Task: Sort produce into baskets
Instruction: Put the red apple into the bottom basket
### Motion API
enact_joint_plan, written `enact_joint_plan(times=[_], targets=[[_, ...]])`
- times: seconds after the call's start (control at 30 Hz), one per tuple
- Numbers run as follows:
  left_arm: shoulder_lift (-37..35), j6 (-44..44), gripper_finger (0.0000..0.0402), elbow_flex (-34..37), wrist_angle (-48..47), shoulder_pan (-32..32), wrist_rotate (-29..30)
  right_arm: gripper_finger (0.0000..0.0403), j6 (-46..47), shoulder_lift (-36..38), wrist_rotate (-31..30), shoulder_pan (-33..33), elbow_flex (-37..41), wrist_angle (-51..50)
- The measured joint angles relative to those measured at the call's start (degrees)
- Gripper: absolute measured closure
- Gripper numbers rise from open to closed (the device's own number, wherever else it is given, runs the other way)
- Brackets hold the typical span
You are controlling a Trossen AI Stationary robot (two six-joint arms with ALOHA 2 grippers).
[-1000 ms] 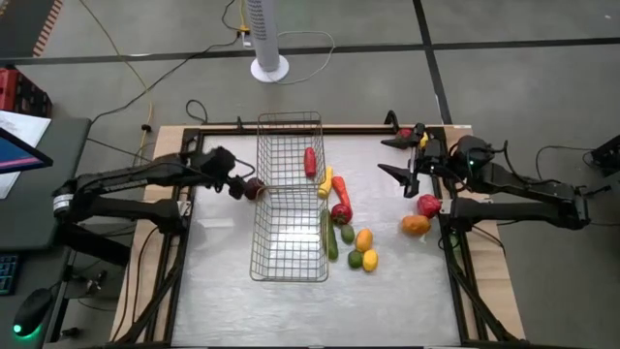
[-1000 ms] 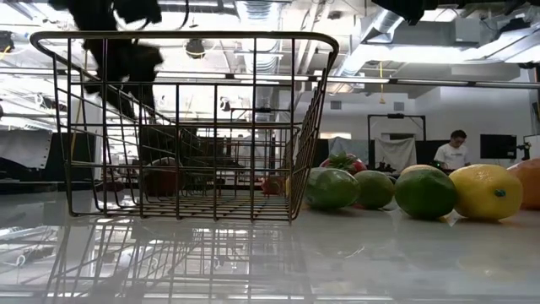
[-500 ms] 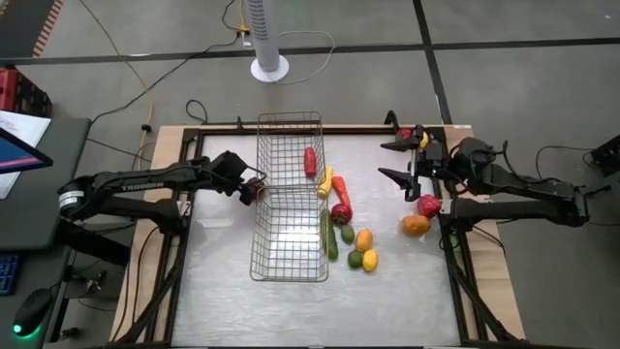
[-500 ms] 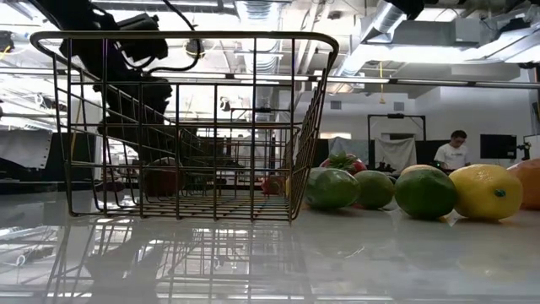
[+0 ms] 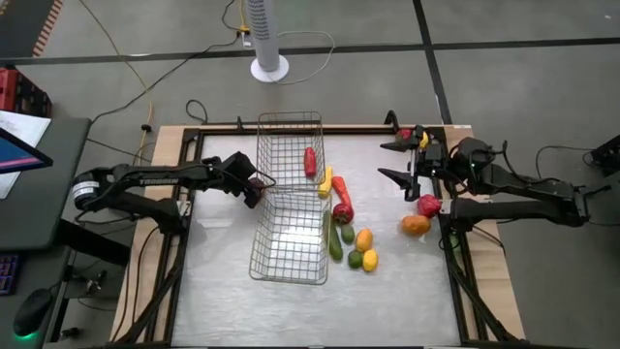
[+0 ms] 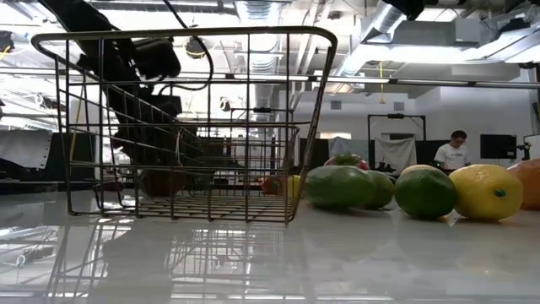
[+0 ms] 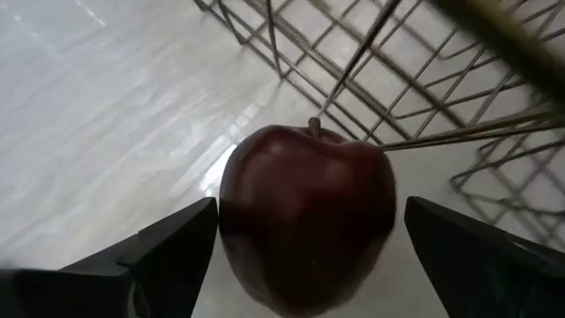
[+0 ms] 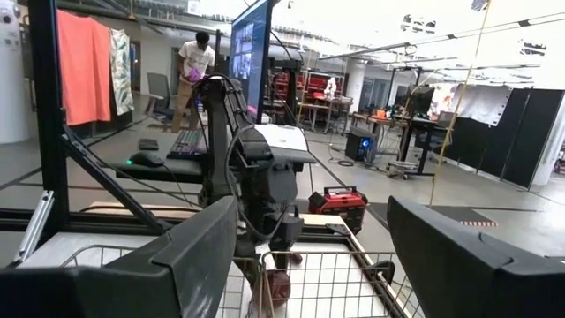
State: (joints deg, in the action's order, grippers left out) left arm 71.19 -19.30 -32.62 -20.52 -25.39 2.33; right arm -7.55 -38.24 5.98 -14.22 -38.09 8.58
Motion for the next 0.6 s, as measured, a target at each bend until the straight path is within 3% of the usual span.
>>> enact_joint_plan(times=[0.27,0.47,0.6], targets=[[4.6,1.1,0.0076,0.0,1.0,0.0,0.3,0.0085,0.0,0.0,0.0,0.0,0.0,0.0],[3.8,1.1,0.0138,0.0,0.1,0.0,1.0,0.0085,0.0,0.0,0.0,0.0,0.0,-0.2],[1.4,1.0,0.0141,-1.3,-5.0,0.0,0.4,0.0085,0.0,0.0,0.0,0.0,0.0,-0.4]])
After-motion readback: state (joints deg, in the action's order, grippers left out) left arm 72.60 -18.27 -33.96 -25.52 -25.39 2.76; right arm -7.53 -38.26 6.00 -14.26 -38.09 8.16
